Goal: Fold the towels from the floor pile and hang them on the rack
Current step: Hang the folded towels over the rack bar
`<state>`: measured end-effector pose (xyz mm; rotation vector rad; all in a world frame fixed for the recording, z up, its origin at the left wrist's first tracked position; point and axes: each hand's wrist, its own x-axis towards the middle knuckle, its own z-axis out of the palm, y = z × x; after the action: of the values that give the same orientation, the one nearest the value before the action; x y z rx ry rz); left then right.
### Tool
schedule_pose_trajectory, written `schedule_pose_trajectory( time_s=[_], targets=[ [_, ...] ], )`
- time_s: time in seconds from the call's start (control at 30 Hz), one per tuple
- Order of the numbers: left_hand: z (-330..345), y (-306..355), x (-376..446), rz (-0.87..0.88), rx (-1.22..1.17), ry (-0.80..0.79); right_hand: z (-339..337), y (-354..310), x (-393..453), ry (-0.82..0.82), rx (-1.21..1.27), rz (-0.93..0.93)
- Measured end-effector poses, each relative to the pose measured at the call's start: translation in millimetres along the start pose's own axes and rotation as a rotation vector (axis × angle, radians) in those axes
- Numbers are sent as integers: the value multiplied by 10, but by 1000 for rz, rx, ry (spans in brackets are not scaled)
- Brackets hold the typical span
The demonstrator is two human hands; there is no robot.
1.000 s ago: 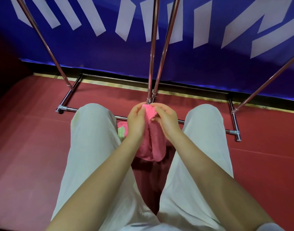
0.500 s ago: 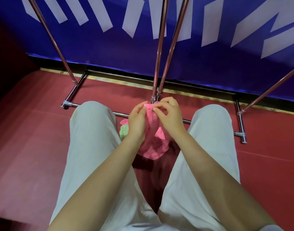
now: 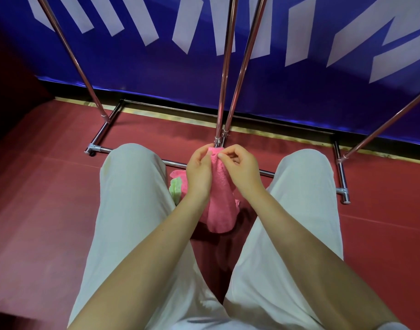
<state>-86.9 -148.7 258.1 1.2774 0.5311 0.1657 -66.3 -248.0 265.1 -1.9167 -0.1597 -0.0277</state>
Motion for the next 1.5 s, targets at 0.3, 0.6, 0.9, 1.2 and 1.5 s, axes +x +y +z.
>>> schedule_pose_trajectory(
  time_s=[0.3,0.6,0.9,1.2,1.5],
  targets=[
    [15,-28,-4,58,23,-54,5,-29,0,101,100,82],
    [43,5,-51,105,164,-107,0,-3,10,142,138,163],
    [-27,-63,4,141,167,-58,-21,-17,7,16,175,208],
    [-234,238,219,169,93,35,-44,148,-70,-240,-134,75],
    [-349,266,240,213,155,53,-189,201,-115,-172,-381,-38]
  ],
)
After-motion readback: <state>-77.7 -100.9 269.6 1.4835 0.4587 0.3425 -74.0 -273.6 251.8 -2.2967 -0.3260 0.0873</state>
